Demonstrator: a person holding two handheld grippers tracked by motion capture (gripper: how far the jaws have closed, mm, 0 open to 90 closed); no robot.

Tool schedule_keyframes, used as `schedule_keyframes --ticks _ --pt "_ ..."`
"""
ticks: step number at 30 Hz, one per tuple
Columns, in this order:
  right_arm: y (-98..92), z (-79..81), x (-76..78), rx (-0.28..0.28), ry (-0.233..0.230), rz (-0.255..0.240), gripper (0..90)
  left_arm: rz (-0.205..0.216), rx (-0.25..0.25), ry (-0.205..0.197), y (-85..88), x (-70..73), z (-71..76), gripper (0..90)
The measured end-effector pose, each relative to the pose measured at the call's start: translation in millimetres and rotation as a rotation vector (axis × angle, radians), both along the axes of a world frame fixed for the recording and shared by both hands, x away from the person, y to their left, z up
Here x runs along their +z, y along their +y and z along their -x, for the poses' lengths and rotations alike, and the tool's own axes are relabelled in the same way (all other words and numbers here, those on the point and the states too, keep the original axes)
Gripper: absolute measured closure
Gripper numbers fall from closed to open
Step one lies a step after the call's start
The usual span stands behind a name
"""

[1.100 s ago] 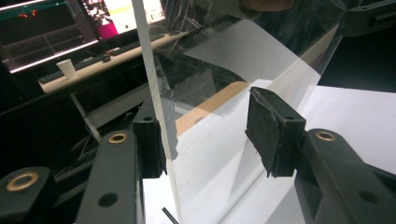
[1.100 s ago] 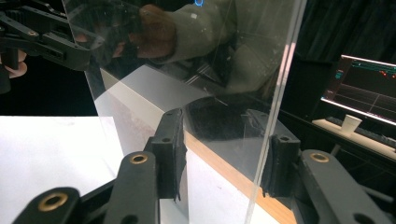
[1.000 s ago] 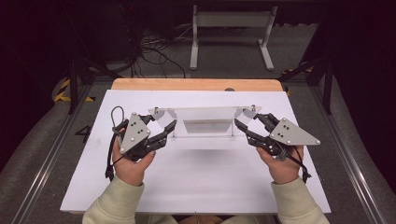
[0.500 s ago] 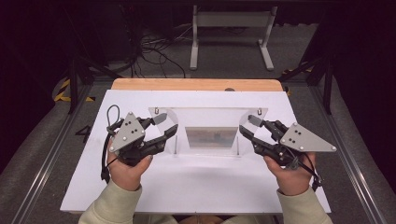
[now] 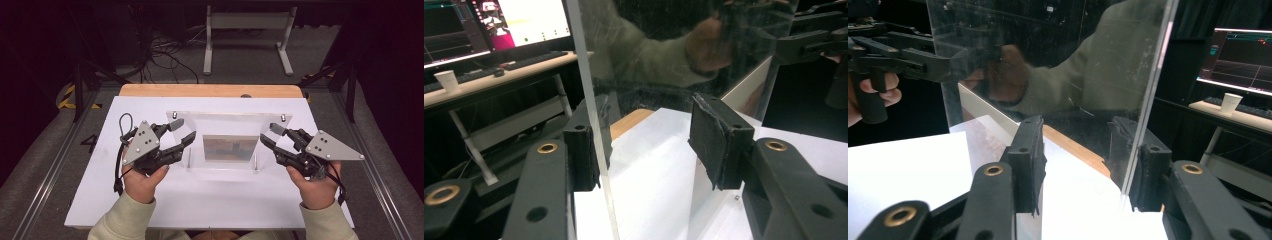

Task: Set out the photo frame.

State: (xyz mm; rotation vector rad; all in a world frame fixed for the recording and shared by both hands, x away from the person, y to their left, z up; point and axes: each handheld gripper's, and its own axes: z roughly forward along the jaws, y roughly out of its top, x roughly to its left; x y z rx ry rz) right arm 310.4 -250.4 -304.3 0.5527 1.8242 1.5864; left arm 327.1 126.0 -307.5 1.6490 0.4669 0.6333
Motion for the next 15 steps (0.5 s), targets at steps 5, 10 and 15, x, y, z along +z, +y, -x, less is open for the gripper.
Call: schedule_keyframes --ticks 5,10,15 --pt "0.5 -11.0 -3.4 -0.007 -0.017 -0.016 50.3 0.011 -0.012 -0.004 -0.7 -1.1 -0.1 50.4" --pt "1.0 -15.8 -5.0 -0.012 -0.012 -0.033 49.7 0.019 0.012 0.014 1.1 -3.7 -3.1 45.7" --pt "1.4 -20.0 -6.2 -0.021 -0.001 -0.053 49.1 0.016 0.053 0.039 8.4 -8.8 -8.9 38.5"
